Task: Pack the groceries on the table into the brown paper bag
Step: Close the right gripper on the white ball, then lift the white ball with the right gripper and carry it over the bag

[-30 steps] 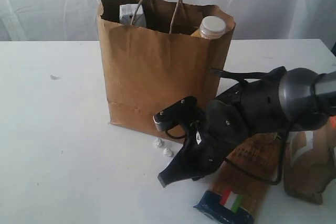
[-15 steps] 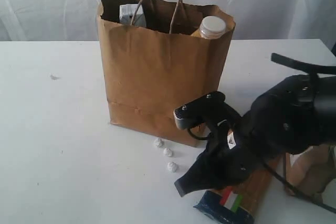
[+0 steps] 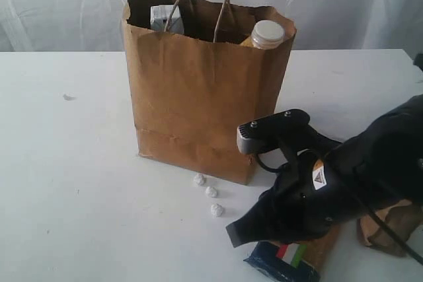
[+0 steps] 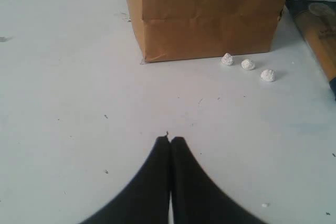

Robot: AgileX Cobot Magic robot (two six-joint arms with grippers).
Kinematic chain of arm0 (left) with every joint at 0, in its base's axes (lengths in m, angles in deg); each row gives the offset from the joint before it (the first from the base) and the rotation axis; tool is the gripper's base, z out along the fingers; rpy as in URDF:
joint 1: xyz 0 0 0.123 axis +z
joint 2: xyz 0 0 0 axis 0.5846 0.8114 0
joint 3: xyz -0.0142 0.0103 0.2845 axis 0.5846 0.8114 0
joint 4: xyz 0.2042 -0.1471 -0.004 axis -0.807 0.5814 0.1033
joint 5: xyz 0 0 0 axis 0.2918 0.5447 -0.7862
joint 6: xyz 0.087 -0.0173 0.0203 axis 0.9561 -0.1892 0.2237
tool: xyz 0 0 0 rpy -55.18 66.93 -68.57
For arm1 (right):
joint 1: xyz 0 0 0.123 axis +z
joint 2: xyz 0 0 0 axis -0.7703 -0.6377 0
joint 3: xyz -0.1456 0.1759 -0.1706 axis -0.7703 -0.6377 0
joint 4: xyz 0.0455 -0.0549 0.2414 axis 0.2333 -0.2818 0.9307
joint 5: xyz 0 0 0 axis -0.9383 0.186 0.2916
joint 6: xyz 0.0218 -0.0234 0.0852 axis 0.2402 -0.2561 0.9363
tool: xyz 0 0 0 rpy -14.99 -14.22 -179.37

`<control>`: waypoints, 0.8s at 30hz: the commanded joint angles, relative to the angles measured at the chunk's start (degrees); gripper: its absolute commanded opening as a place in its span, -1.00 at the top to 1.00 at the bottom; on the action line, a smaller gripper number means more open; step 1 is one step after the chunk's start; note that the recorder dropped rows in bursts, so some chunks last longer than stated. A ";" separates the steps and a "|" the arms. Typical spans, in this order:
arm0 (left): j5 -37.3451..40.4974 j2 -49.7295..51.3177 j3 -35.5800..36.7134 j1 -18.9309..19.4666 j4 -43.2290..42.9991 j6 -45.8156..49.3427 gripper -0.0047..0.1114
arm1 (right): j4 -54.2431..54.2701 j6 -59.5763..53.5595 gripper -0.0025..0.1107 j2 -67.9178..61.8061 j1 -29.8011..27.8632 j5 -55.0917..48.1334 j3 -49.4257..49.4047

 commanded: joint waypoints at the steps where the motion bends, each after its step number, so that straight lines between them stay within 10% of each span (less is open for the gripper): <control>1: -0.08 -0.30 0.27 0.03 0.44 0.01 0.92 | 1.65 0.44 0.86 1.03 0.03 -0.52 -0.40; 24: -0.08 -0.30 0.27 0.03 0.44 0.01 0.92 | 5.85 0.44 0.86 9.35 0.03 -1.36 -0.40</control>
